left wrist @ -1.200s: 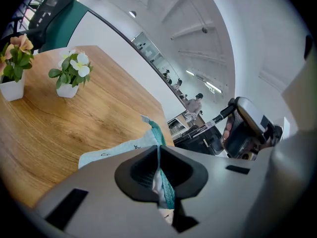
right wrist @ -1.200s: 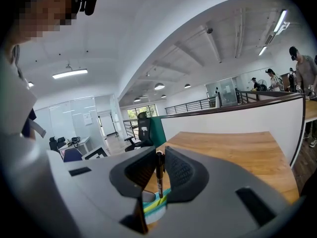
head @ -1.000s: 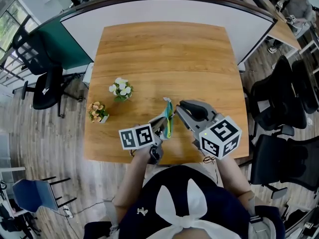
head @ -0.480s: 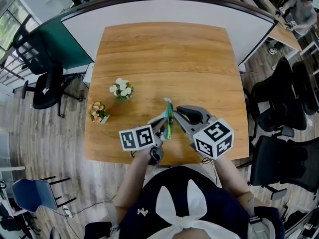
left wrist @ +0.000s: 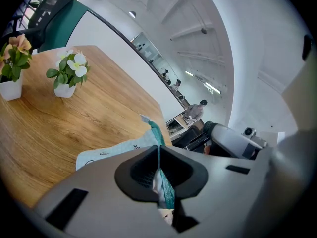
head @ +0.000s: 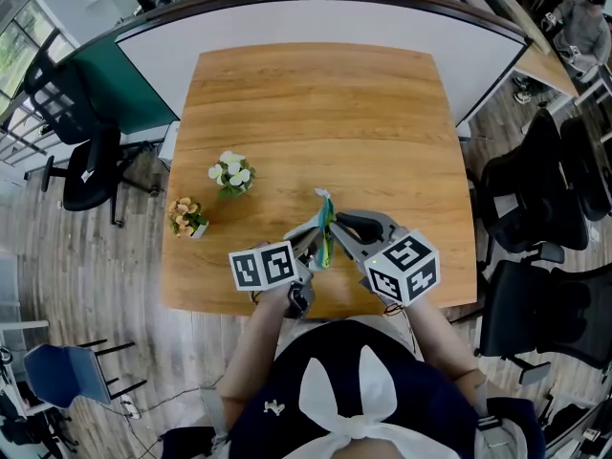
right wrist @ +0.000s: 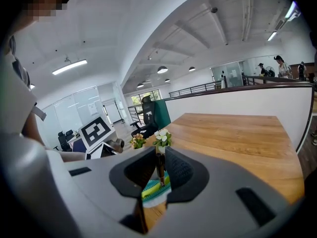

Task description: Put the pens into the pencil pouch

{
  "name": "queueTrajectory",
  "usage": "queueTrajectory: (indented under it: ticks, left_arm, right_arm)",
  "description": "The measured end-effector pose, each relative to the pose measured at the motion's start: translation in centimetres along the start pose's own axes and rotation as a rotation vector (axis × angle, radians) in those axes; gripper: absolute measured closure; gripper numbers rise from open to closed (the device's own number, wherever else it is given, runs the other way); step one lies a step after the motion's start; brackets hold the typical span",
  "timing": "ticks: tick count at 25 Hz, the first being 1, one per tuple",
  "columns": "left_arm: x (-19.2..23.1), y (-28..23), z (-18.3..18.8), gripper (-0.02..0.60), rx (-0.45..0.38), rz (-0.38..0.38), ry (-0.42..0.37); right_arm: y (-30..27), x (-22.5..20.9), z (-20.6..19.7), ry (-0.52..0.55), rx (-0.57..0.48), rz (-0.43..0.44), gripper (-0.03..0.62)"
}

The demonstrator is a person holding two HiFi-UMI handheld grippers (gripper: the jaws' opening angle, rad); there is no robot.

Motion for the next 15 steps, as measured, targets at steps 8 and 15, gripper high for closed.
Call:
queueTrajectory:
  ticks: [8,15]
  left_arm:
    - [-0.1,-0.1,0.0,0.549,0.002,-0.003,0.003]
    - [-0.3,-0.3,-0.1,0.549,0.004,-0.002,0.003]
  right_arm:
    - [-0.7,0.1,-1.3,-0.022,0.042,0.016,0.530]
    - [-1.3,-0.1,-2.6,-0.044,0.078,0.030,0.530]
Point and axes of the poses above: the fingertips, and each gripper's own axes: y backward along the fingers, x to its left, z out of its top, the point moved 8 cm from there along y, backward along the fingers, and after that the axes turned 14 degrees about y, right-handed, at the moved point
